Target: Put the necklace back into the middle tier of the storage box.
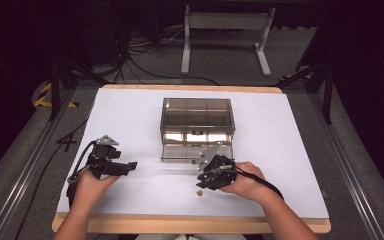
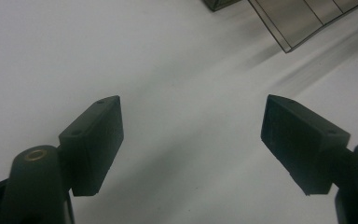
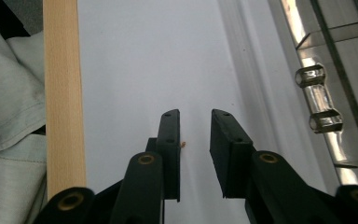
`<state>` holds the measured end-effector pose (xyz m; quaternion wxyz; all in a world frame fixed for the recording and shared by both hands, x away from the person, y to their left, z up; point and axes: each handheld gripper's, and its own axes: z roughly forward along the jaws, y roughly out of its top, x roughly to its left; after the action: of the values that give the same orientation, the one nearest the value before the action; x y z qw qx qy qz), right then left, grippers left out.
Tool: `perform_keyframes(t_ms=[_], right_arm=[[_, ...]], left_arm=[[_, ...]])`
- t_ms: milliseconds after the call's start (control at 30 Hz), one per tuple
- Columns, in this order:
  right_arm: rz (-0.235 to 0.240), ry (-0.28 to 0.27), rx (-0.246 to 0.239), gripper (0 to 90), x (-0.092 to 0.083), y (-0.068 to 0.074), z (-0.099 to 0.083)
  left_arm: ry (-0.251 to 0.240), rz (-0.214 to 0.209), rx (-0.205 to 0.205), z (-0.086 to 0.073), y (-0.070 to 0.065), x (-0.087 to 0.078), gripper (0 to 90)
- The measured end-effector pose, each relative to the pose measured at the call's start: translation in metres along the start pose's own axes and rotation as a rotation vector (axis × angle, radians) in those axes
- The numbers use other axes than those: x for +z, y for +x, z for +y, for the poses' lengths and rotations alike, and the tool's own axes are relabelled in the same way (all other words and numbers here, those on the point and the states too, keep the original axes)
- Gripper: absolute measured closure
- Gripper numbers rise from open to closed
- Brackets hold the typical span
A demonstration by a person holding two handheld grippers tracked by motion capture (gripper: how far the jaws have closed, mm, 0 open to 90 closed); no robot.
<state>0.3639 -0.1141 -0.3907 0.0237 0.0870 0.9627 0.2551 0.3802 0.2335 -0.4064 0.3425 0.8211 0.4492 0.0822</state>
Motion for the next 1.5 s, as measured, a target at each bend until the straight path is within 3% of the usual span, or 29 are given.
perform_keyframes(t_ms=[867,1500], right_arm=[[0.053,0.085,0.003,72.5,0.026,0.007,0.000],[0.049,0.104,-0.007,84.6,0.029,0.009,-0.001]], left_arm=[[0.003,-0.002,0.002,0.000,0.000,0.000,21.7],[0.003,-0.002,0.002,0.000,0.001,0.000,21.7]])
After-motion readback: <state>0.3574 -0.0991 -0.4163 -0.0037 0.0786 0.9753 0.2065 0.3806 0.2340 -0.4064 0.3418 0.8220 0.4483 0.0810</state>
